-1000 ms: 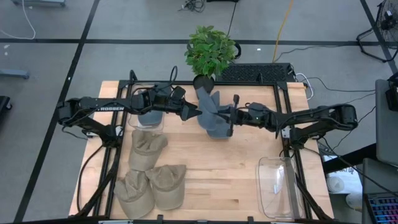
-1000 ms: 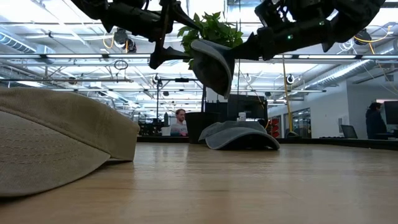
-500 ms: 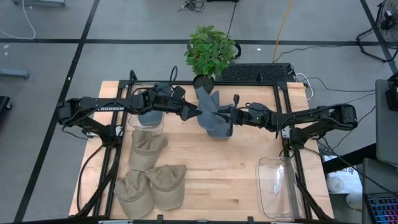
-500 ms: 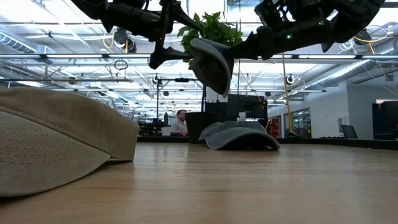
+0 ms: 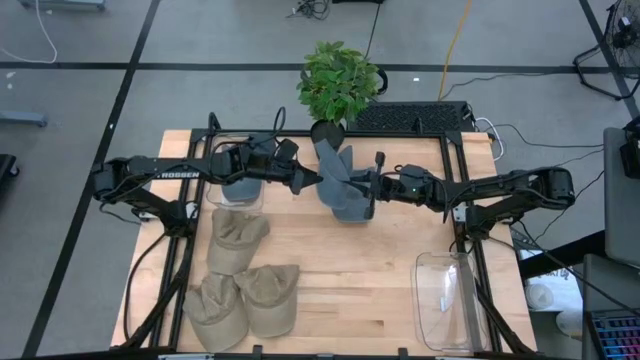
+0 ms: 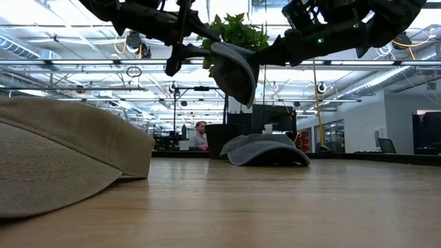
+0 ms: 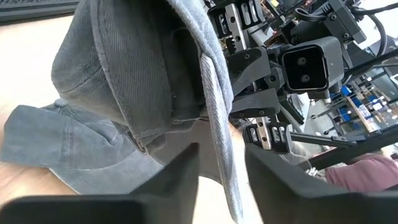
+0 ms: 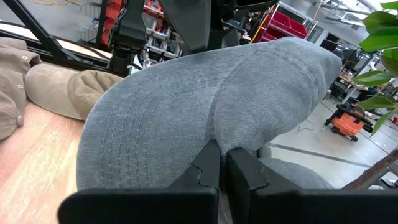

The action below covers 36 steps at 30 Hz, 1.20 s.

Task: Pick & Place hat
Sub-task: Put the right blue cap into the left transparent bin

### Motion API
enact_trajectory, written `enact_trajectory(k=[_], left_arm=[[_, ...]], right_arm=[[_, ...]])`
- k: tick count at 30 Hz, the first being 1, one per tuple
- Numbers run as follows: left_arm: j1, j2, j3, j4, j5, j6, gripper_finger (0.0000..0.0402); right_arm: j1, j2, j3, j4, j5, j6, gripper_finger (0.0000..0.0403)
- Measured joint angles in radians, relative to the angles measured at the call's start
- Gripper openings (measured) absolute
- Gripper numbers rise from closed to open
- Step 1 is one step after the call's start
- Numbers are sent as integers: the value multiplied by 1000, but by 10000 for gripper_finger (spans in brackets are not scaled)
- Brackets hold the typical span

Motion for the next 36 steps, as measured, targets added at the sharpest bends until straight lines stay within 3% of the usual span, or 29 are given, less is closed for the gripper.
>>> enact_trajectory(k=[8, 14, 22, 26, 36], left_arm=[[-1, 0, 0, 3, 0, 5, 13], [0, 0, 0, 3, 1, 32, 28], [0, 0, 0, 1, 2, 53, 15], [0, 0, 0, -2, 1, 57, 14], [2, 0, -1, -2, 9, 60, 8]], right_arm=[[0, 0, 0, -1, 1, 3, 0], [0, 0, 0, -1, 0, 4, 0], [0, 0, 0, -1, 3, 43, 17], [0, -2, 0, -11, 2, 90, 51], [7, -109, 1, -200, 3, 129, 192]])
